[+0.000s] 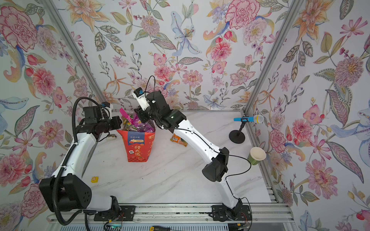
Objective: Place the snacks into the paper bag
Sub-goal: Press the snack against the paper bag.
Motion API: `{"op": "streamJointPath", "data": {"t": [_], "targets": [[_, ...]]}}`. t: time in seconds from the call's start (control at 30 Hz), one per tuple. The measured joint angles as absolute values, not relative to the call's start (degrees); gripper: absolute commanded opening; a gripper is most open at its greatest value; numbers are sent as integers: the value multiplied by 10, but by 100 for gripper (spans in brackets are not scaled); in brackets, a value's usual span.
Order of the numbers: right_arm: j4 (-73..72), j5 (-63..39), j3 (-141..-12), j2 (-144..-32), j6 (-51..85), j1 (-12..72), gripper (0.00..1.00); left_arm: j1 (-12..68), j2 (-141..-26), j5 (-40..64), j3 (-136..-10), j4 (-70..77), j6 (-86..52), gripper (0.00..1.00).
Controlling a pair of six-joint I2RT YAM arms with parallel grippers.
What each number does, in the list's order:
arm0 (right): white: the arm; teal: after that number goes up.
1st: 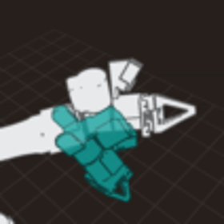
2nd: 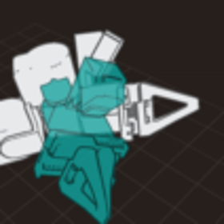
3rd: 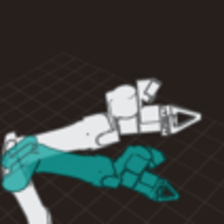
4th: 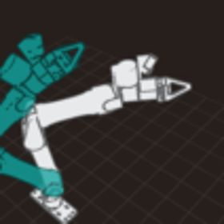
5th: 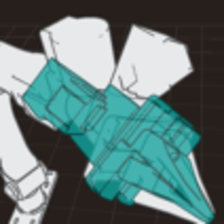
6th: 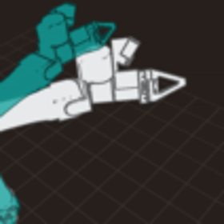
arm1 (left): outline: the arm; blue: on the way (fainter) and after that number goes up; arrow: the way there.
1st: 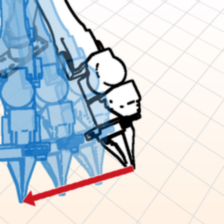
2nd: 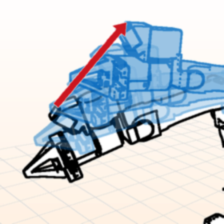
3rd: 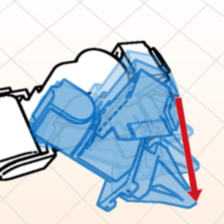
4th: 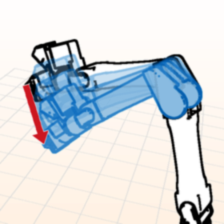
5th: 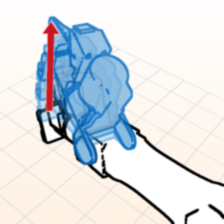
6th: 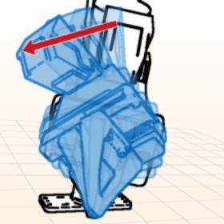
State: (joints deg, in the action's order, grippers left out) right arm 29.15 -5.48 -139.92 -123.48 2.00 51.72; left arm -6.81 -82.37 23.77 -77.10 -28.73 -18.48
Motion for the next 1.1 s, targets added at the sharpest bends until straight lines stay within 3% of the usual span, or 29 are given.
{"op": "streamJointPath", "data": {"t": [0.83, 1.0, 1.1], "targets": [[296, -64, -1406, -1333, 61, 517, 18, -76, -824, 236, -761, -283, -189, 0], [298, -67, -1406, -1333, 69, 517, 25, -76, -824, 236, -761, -283, -189, 0], [304, -69, -1411, -1333, 69, 517, 39, -76, -824, 236, -760, -281, -189, 0]]}}
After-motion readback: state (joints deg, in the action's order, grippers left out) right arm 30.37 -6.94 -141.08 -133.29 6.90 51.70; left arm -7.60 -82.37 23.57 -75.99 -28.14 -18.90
